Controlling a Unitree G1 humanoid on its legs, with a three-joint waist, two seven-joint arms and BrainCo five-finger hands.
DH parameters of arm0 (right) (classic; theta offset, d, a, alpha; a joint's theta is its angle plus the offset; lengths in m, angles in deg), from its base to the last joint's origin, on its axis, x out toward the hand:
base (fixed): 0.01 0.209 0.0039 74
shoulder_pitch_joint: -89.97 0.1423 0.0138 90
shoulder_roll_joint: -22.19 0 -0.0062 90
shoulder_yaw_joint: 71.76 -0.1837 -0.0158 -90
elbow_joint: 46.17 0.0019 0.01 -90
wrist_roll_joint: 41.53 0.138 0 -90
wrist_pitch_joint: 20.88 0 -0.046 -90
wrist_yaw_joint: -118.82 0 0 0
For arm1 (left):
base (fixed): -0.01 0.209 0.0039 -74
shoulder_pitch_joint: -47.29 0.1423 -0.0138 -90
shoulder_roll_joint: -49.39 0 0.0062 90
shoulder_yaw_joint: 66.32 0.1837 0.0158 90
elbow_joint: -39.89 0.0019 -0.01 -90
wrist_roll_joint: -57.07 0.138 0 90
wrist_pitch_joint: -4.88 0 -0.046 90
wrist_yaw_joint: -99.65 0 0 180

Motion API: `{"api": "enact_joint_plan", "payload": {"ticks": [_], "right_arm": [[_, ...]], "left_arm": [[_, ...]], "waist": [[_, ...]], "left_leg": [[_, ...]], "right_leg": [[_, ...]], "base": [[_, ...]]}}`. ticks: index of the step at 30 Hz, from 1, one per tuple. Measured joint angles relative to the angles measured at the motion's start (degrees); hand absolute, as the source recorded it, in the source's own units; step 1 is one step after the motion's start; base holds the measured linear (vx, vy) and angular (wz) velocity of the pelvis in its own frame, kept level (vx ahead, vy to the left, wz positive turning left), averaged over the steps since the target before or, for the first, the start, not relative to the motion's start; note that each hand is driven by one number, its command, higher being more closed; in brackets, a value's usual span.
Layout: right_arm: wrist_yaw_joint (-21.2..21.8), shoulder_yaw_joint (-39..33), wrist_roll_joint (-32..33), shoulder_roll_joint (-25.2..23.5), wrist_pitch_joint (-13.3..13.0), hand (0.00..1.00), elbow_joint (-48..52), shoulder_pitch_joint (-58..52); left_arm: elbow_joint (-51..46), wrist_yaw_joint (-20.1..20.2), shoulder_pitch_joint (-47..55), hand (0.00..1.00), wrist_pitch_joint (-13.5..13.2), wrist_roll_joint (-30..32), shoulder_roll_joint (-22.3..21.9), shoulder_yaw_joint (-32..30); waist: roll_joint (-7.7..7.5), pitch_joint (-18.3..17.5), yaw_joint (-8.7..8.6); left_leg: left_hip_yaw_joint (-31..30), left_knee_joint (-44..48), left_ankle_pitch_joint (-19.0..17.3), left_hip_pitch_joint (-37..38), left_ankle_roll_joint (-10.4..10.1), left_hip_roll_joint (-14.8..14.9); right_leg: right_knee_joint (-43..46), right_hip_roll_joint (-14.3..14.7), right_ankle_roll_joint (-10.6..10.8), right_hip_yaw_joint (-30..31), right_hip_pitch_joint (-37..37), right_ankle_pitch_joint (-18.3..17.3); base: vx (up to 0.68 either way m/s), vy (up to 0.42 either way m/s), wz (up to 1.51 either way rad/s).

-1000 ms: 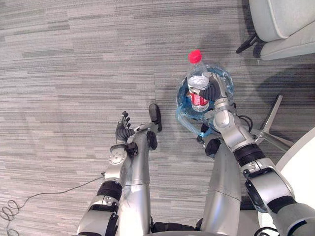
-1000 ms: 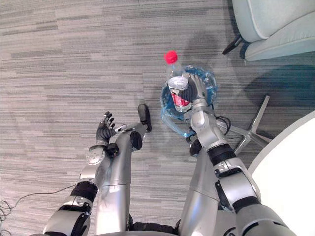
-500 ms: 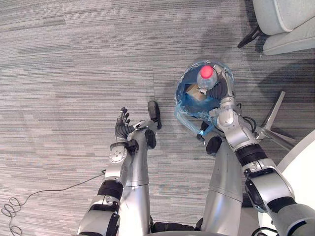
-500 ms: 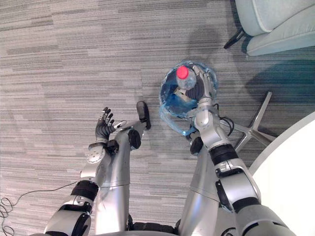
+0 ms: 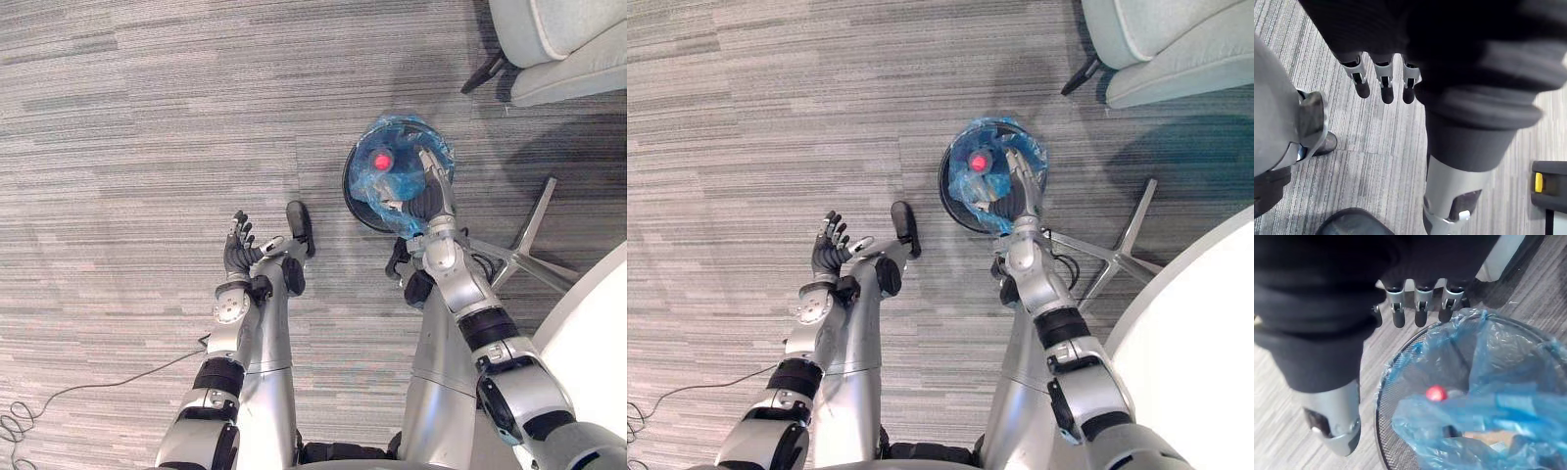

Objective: Gather rubbish on tea table into small bin, then transfer packed bag to large trash can.

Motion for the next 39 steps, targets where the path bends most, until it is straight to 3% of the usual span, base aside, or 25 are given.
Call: {"api": "enact_joint_plan", "payload": {"ticks": [6, 12, 18, 32, 39], "right_arm": [[2.83, 3.78, -2.75, -0.9, -0.68, 0.0, 0.51, -0.69], [4.6, 8.57, -12.41, -0.99, -0.83, 0.0, -2.41, -0.22], [3.48, 10.05, -18.76, -1.51, 1.54, 0.0, -9.85, 2.98], [3.56, 10.4, -20.16, -2.11, 4.75, 0.0, -26.22, 9.09], [1.84, 10.39, -20.22, -2.09, 6.0, 0.0, -29.56, 11.4]], "left_arm": [[0.06, 0.04, 0.06, 0.0, 0.38, 0.07, -0.06, 0.01], [0.47, 0.03, 0.02, 0.0, 0.17, 0.05, 0.07, -0.01], [1.24, -0.06, -0.37, 0.0, -0.8, -1.24, 0.05, -0.07], [1.85, -0.18, -3.33, 0.0, -2.48, -2.31, -0.66, -0.04], [1.89, -0.25, -4.13, 0.0, -2.89, -2.34, -1.53, -0.06]], "waist": [[-0.2, 0.09, 0.04], [-0.78, 0.35, 0.09], [-0.8, 0.37, 0.14], [-0.75, 0.4, 0.53], [-0.72, 0.4, 0.95]], "left_leg": [[0.12, -1.17, 0.54, 0.89, -0.6, 0.43], [0.14, -2.98, 1.71, 1.54, -0.68, 0.37], [-0.13, -4.51, 2.45, 1.38, -0.92, 0.25], [-1.87, -5.7, 3.65, -2.71, -1.25, -0.94], [-1.86, -6.4, 4.31, -3.31, -1.11, -1.66]], "right_leg": [[-0.72, 0.59, -0.08, -0.19, 0.48, 0.05], [-2.01, 0.79, -0.76, -0.65, 1.05, 0.57], [-2.88, 0.95, -0.91, -1.2, 0.83, 0.67], [-2.34, 0.2, -0.92, -2.54, -2.56, 0.37], [-1.84, -0.44, -0.64, -2.44, -3.62, -0.05]], "base": [[-0.03, -0.02, -0.02], [0.0, 0.0, 0.0], [-0.01, -0.007, 0.02], [-0.02, -0.013, 0.08], [-0.03, -0.011, 0.06]]}}
